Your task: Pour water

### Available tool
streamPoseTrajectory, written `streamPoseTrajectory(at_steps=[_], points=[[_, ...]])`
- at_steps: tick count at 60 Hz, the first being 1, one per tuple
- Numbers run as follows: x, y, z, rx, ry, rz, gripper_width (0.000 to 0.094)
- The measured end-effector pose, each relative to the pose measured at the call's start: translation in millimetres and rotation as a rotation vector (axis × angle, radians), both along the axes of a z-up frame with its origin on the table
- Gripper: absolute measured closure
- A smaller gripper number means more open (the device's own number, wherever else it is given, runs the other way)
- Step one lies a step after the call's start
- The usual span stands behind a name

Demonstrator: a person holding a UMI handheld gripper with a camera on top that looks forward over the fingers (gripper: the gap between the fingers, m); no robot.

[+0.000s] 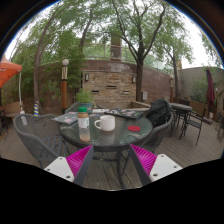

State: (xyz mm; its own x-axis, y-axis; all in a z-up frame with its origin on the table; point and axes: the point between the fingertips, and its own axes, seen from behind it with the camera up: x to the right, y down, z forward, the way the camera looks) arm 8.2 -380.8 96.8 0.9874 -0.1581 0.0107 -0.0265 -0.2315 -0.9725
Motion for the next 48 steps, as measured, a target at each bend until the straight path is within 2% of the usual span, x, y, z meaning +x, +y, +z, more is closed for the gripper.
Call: streamPoseTrajectory(at_steps=[25,37,48], points=[[-25,29,1,0.015,0.053,0.040,0.0116],[-66,84,-8,0.009,0.084,0.108,0.0118],[-97,155,-11,0.064,0.043,0.140,0.0124]])
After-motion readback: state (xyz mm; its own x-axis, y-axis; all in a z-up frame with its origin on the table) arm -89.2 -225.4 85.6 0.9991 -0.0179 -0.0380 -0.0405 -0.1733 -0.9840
